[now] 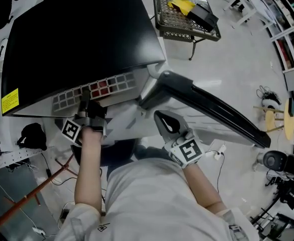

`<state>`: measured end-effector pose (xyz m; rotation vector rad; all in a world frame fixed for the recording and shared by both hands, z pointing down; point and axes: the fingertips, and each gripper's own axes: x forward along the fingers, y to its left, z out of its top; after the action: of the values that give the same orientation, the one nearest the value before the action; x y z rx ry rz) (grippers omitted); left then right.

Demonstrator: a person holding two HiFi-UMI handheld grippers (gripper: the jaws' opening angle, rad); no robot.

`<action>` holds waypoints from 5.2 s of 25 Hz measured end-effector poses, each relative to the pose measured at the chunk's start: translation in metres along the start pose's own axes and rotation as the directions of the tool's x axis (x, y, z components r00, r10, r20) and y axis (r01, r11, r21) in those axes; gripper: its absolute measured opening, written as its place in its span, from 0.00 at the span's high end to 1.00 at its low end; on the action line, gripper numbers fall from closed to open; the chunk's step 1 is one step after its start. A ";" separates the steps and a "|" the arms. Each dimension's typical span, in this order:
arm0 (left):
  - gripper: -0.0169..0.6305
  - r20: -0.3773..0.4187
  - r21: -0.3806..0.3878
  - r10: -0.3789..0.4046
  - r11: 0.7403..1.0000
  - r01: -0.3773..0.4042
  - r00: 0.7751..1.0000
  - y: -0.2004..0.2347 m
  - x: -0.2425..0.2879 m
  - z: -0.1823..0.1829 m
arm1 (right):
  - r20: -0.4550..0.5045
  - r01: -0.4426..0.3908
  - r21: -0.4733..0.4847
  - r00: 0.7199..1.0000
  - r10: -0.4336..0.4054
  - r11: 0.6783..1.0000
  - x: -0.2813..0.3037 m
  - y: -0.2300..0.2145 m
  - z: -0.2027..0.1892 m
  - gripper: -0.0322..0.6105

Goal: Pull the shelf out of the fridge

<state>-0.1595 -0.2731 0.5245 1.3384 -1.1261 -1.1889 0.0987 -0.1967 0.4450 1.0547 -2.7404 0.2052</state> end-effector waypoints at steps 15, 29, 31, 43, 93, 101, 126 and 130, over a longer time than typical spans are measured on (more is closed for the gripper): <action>0.93 0.053 -0.032 -0.025 0.999 0.026 0.998 -0.004 -0.040 -0.016 | 0.015 -0.062 -0.006 0.998 0.062 0.998 -0.010 -0.004 -0.002 0.95; 0.93 0.101 -0.027 -0.021 0.999 0.024 0.995 -0.005 -0.068 -0.027 | 0.035 -0.126 0.026 0.992 0.125 0.992 -0.012 -0.010 -0.012 0.95; 0.93 0.105 -0.027 -0.021 0.999 0.024 0.994 -0.005 -0.073 -0.030 | 0.036 -0.136 0.028 0.990 0.135 0.990 -0.014 -0.008 -0.014 0.95; 0.93 0.121 -0.042 -0.020 0.999 0.025 0.992 -0.008 -0.088 -0.036 | 0.043 -0.166 0.022 0.985 0.165 0.986 -0.006 -0.003 -0.010 0.95; 0.93 0.183 -0.086 -0.002 0.996 0.018 0.983 -0.002 -0.267 -0.035 | 0.012 -0.332 -0.006 0.943 0.332 0.943 0.007 0.123 -0.013 0.95; 0.93 0.279 0.004 0.004 1.000 -0.005 0.960 -0.018 -0.344 -0.004 | -0.014 -0.441 -0.051 0.897 0.441 0.896 -0.001 0.199 -0.010 0.95; 0.93 0.497 0.655 0.132 0.592 -0.470 0.858 -0.124 -0.504 0.057 | -0.068 -0.744 -0.204 0.659 0.749 0.636 -0.021 0.385 0.013 0.95; 0.93 0.541 0.690 0.134 0.493 -0.529 0.830 -0.146 -0.510 0.064 | -0.080 -0.781 -0.237 0.608 0.790 0.578 -0.012 0.400 0.018 0.95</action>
<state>-0.2643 0.2406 0.4195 1.4112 -2.3767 -0.6188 -0.1650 0.1014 0.4015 -0.3106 -2.9535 -0.0495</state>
